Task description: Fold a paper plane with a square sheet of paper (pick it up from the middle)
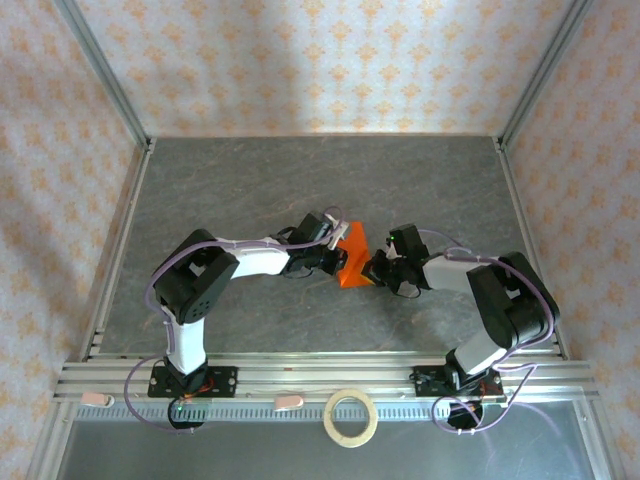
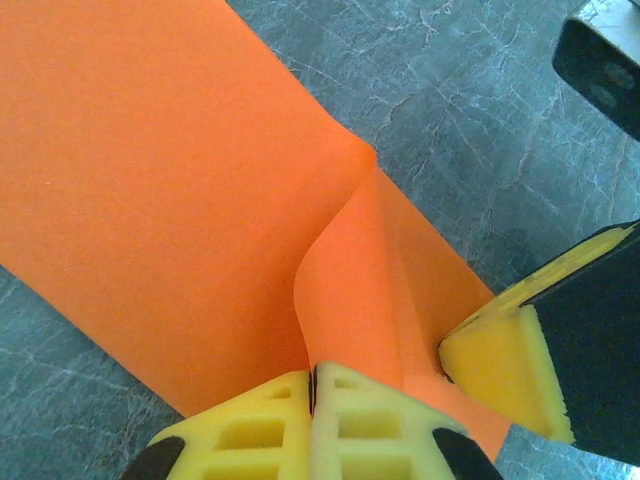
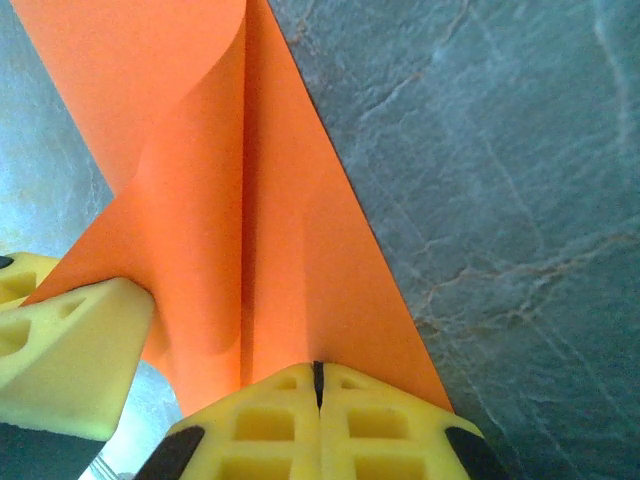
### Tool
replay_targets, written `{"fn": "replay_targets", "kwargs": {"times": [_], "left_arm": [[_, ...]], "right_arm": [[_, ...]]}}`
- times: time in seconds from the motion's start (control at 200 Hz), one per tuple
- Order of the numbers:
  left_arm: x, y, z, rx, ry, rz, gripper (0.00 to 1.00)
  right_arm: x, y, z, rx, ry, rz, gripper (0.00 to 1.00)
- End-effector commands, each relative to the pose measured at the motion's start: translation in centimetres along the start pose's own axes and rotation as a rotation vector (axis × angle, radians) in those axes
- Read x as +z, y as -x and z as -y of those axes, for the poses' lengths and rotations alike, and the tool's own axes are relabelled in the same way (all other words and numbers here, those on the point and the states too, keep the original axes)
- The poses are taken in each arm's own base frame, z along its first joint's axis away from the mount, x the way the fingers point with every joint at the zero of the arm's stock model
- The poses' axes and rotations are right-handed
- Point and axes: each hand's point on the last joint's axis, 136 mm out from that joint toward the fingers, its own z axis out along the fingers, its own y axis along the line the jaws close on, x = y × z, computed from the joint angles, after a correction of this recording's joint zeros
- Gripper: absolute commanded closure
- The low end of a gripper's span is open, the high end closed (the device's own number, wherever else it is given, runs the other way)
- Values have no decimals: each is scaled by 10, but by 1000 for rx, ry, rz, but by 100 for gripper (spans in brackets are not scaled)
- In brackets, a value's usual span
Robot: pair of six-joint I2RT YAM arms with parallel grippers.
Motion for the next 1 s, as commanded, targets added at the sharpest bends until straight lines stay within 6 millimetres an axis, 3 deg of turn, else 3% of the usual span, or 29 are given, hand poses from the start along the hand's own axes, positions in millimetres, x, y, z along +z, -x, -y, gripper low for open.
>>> {"fn": "replay_targets", "kwargs": {"times": [0.0,0.37,0.41,0.601,0.996], "left_arm": [[1,1,-9,1,32,-11,100],[1,6,-13,6,54,6,100],[9,-4,-18,-2,59,-24,100],[12,-4,-20,-2,65,-27,100],[10,2,-13,11,36,-8,100]], "right_arm": [[3,-6,35,43,-145,-6,100],[4,-7,35,42,-143,-9,100],[4,-7,35,41,-143,-11,100],[4,-7,36,41,-143,-11,100],[5,-9,38,42,-148,-17,100]]}}
